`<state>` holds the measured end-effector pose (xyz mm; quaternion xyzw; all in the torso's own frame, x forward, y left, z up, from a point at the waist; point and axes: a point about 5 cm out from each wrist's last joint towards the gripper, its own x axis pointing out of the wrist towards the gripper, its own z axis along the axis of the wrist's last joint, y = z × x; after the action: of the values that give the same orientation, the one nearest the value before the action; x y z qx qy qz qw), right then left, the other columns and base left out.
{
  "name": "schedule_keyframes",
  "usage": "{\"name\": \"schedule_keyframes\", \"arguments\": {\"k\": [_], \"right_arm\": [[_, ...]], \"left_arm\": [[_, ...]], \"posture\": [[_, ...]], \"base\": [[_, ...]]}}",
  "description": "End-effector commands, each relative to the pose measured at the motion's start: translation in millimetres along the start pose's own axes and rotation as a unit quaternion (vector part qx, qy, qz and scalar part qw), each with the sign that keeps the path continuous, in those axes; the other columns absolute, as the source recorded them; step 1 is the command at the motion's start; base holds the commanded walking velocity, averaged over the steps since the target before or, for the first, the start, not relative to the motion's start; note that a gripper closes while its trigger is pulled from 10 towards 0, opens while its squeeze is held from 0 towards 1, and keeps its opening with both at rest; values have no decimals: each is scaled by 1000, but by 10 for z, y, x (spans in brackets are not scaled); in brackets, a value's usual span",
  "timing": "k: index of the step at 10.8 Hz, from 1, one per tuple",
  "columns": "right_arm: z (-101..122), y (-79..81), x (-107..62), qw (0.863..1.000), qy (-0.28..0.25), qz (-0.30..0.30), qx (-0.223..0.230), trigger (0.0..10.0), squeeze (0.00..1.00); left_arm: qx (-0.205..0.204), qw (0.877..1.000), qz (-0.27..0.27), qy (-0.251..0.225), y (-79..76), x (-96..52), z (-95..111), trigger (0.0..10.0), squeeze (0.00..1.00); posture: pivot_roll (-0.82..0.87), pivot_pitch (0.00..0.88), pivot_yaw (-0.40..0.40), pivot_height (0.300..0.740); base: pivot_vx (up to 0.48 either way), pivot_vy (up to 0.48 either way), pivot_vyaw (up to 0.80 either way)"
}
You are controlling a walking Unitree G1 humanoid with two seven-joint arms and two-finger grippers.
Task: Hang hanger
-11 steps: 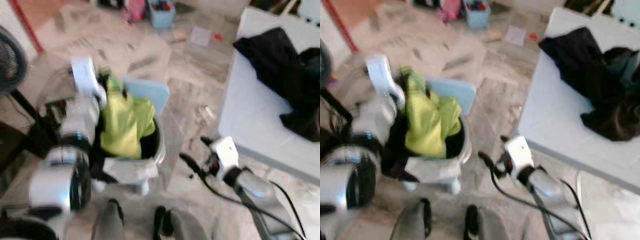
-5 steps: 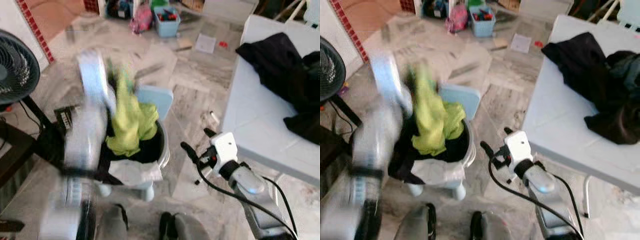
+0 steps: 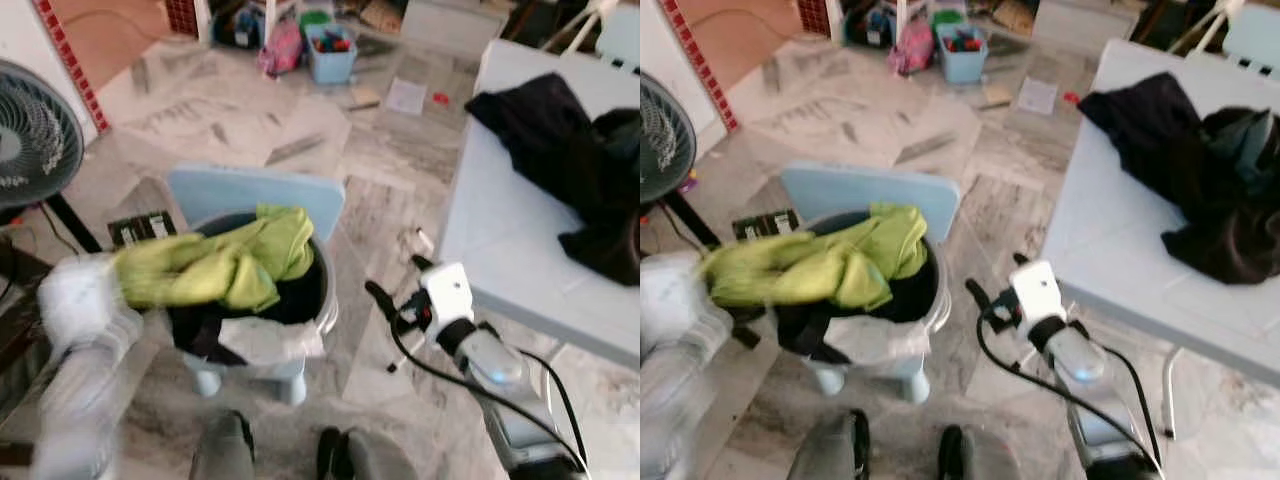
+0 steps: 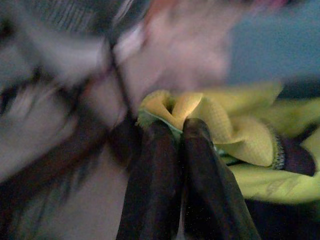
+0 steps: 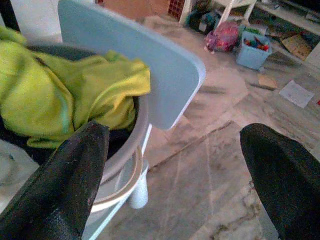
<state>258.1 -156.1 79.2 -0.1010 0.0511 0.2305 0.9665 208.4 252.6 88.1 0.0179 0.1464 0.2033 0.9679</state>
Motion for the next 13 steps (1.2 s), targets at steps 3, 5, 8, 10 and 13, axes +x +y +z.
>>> {"name": "schedule_keyframes", "arguments": {"k": [3, 5, 8, 10, 13], "right_arm": [[6, -6, 56, 1000, -4, -4, -10, 10000, 0], [14, -23, 57, 1000, -8, -10, -15, 10000, 0], [31, -8, 104, 1000, -14, -9, -20, 10000, 0], [46, -2, 126, 999, -17, -4, -28, 10000, 0], [46, 2, 150, 999, -18, 0, -36, 10000, 0]], "left_arm": [[-13, 992, -31, 124, -137, -161, -386, 1412, 0], [2, 990, -42, 131, -181, -117, -388, 10000, 0], [51, 983, -91, 151, -218, -63, -398, 10000, 1000], [65, 979, -101, 162, -277, -96, -483, 10000, 1000], [178, 977, -91, 71, -286, -104, -397, 10000, 1000]], "posture": [[74, 122, -83, 740], [67, 118, -89, 740], [71, 120, -94, 740], [67, 120, -98, 740], [64, 124, -103, 740]], "base": [[0, 0, 0], [0, 0, 0], [0, 0, 0], [0, 0, 0], [0, 0, 0]]}}
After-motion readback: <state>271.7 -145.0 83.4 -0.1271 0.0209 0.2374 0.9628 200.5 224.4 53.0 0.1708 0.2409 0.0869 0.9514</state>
